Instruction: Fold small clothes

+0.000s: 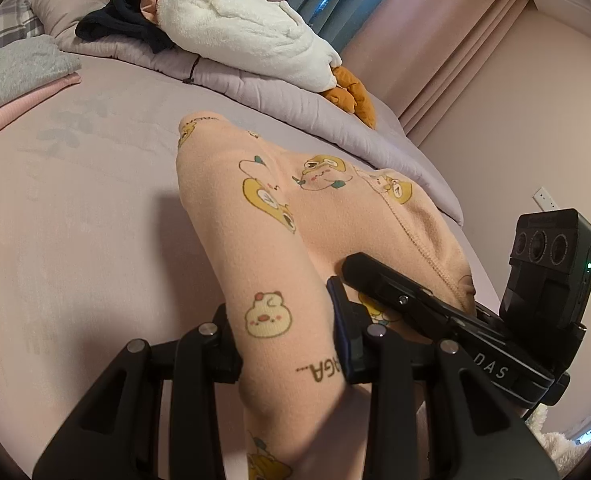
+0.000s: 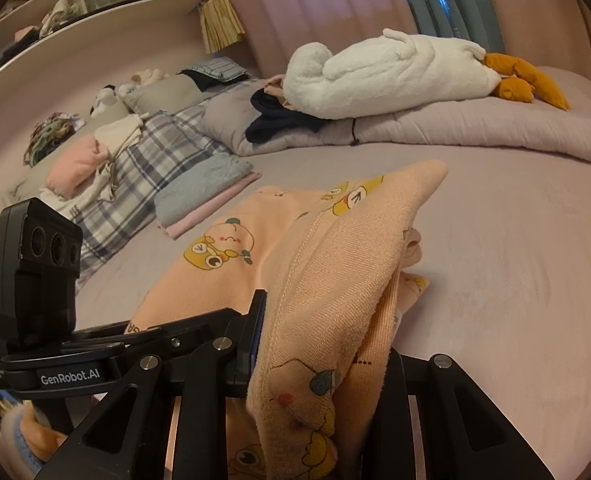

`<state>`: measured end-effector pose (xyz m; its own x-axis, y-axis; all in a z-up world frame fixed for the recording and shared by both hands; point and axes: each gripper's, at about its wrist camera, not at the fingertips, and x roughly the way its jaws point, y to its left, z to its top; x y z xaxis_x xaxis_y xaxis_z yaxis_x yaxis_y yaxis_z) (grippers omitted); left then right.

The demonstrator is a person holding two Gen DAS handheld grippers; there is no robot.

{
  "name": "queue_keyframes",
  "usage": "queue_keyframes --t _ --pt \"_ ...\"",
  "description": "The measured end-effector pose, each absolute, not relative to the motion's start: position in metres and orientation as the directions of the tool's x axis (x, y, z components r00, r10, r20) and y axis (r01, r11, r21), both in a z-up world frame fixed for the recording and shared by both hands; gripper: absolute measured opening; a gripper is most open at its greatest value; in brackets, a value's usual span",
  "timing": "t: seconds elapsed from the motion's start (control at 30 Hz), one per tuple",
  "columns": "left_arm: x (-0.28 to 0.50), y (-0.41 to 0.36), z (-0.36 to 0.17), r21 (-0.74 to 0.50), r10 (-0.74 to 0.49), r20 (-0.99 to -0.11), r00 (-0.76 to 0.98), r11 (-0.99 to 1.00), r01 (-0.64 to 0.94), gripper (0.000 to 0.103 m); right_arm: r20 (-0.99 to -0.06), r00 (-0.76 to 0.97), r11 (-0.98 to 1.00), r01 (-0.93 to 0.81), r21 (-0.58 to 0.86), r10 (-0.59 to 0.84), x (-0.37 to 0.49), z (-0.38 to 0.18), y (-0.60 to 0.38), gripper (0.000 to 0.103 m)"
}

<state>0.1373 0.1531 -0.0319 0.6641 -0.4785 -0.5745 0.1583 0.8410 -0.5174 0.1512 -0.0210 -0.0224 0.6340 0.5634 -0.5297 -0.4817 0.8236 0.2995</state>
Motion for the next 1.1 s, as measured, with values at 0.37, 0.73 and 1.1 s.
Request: queue_keyframes --t 0.37,0.73,1.1 --pt "0.164 0.149 -0.043 -0.499 -0.468 -0.61 0.64 0.854 0.148 0.034 -0.545 0.623 0.826 -0.462 0.322 0.561 0.174 -0.032 -0.027 0.028" --pt "0.183 0.154 -0.069 -0.494 -0.449 -0.675 0.586 0.865 0.093 0.034 -0.596 0.549 0.809 -0.421 0.41 0.587 0.199 -0.059 -0.028 0.028" --pt "0.188 0.152 -0.084 -0.477 -0.433 -0.714 0.551 0.876 0.07 0.035 -0.641 0.503 0.814 -0.378 0.44 0.58 0.204 -0.073 -0.032 0.028"
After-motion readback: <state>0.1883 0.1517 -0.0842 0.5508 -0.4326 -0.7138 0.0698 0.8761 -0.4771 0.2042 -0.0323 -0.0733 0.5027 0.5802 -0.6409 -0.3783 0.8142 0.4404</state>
